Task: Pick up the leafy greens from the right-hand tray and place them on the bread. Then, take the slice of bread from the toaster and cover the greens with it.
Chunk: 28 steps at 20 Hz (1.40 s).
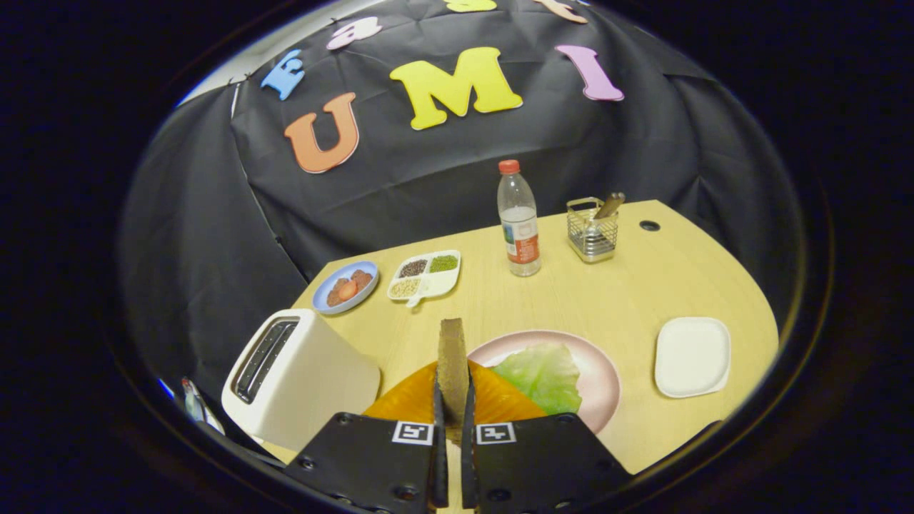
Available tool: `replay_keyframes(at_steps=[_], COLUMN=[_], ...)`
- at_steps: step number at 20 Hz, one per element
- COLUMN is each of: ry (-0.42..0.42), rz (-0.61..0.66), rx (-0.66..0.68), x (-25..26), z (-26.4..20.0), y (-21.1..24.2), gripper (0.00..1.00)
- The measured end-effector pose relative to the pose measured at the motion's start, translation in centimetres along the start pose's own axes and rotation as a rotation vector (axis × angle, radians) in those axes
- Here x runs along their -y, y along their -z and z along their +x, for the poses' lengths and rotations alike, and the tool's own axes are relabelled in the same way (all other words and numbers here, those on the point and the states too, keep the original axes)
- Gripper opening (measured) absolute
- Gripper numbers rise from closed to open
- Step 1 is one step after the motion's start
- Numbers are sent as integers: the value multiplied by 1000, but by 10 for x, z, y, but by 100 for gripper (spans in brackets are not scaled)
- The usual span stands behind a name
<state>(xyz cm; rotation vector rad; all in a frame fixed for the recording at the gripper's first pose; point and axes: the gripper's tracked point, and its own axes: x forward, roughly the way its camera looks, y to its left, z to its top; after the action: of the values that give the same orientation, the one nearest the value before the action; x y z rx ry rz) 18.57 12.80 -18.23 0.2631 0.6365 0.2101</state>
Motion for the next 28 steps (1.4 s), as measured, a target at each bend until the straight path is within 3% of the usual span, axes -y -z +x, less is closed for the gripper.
replay_keyframes(at_steps=[6, 10, 11, 14, 16, 22, 24, 28], ry=[37, 75, 81, 125, 161, 195, 230, 285], rz=[6, -41, -49, -69, -89, -71, -87, -130], rx=[6, 19, 19, 24, 24, 7, 10, 32], x=[37, 50, 53, 63, 72, 91, 101, 105], z=[15, 19, 19, 21, 23, 31, 29, 27], y=[8, 13, 15, 20, 25, 36, 35, 33], gripper=[7, 11, 17, 17, 35, 46, 54, 61])
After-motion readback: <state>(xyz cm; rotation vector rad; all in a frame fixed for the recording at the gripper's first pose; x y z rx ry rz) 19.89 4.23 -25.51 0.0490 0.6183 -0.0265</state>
